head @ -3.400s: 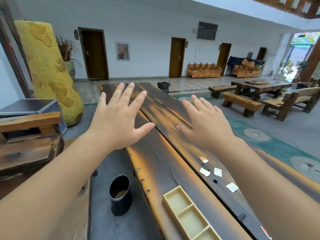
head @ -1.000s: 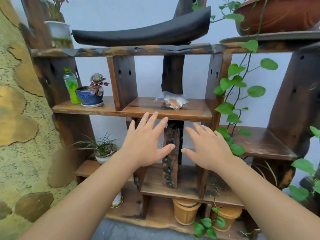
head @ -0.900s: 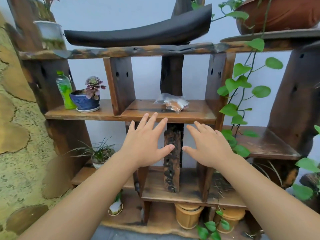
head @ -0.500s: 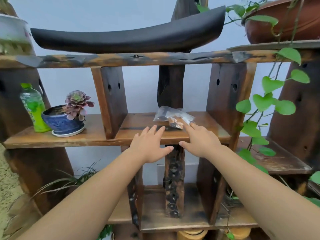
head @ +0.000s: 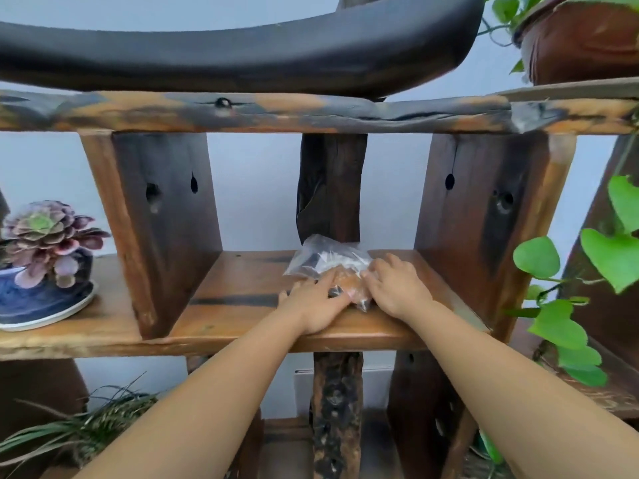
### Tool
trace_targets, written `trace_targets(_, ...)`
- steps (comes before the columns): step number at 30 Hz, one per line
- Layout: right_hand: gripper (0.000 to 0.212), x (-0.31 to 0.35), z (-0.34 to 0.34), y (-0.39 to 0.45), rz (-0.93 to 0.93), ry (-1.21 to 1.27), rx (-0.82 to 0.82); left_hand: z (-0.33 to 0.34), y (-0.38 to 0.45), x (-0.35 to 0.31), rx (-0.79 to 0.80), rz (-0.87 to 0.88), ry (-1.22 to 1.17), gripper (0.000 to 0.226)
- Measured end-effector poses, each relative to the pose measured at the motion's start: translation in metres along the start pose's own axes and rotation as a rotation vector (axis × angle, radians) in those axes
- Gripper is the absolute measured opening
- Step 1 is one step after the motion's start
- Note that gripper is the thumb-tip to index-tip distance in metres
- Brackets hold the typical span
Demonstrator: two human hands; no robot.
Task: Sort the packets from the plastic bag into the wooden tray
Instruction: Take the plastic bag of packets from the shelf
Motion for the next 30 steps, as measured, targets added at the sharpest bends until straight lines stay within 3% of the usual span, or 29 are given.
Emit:
trace_targets(4,0.035,-0.005,0.007,0.041,0.102,0.221,0.031,-0.003,0.036,0.003,-0.087,-0.015,-0.251,0.067)
trace_targets(8,0.072,-0.001,0.007,0.067,0.25,0.532,0.203,-0.001,0.055,0.002,-0.183,-0.063,-0.366,0.027)
trace_targets(10,0.069,0.001,0.009,0.076,0.265,0.663,0.258,0.001,0.058,0.002,-0.177,-0.035,-0.364,0.027)
trace_targets(17,0.058,0.004,0.025,0.085,0.25,1.023,0.331,-0.004,0.058,0.008,-0.166,0.178,-0.727,0.055)
trace_targets(22,0.044,0.012,0.021,0.063,0.119,1.035,0.135,-0.005,0.055,0.01,-0.161,0.251,-0.883,0.095)
trace_targets(25,0.033,0.011,0.016,0.049,0.08,1.051,0.043,-0.004,0.052,0.005,-0.183,0.186,-1.141,0.116)
trace_targets(27,0.027,0.01,0.013,0.036,0.056,1.114,0.008,-0.007,0.049,0.004,-0.16,0.095,-1.284,0.106)
trace_targets(30,0.035,0.01,0.006,0.01,-0.006,1.212,-0.017,-0.012,0.033,-0.004,-0.017,0.064,-1.394,0.062)
Point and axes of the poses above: each hand's wrist, its own y-axis towards the middle knuckle, its own z-axis out of the palm, x = y × z, the point moved 1 cm from there along y, towards the middle knuckle, and after that the axes turned 14 degrees about -y, right-handed, at the moved point
